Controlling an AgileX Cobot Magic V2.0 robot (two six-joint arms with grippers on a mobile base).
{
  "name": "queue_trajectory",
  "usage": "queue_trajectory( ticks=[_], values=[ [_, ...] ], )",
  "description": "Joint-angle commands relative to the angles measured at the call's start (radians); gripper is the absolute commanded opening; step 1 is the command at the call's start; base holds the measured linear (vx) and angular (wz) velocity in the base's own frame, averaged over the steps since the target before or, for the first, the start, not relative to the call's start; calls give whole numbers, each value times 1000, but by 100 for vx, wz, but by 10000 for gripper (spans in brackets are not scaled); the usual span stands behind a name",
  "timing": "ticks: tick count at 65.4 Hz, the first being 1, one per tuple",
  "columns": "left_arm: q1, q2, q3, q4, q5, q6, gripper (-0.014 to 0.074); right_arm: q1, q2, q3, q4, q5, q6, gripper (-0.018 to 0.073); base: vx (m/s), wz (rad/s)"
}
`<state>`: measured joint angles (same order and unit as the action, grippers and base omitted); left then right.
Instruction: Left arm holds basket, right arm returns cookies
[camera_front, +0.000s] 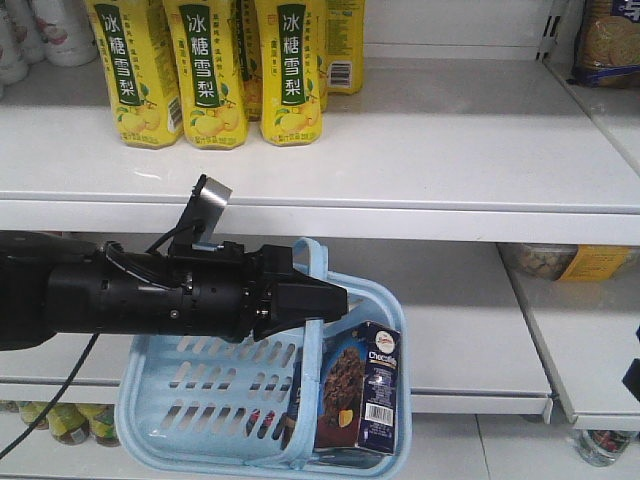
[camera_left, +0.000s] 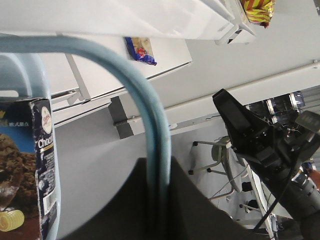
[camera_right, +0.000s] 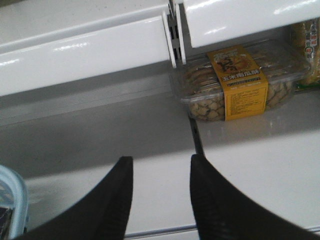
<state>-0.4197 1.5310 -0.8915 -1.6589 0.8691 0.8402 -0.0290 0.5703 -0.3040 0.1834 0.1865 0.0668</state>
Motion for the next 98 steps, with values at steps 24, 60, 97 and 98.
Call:
queue_trajectory(
  ticks=[24,60,97,98],
  values=[
    [5,-31,-30,-113,2,10,-3,319,211,-147,176,92,-57,474,0,0],
    [5,-31,-30,-113,2,10,-3,487,649,-413,406,265,-136,474,0,0],
    [5,-31,-30,-113,2,10,-3,487,835,-436,789,295,-483,473,0,0],
    [5,-31,-30,-113,2,10,-3,487,838,-436,791,295,-485,473,0,0]
  ],
)
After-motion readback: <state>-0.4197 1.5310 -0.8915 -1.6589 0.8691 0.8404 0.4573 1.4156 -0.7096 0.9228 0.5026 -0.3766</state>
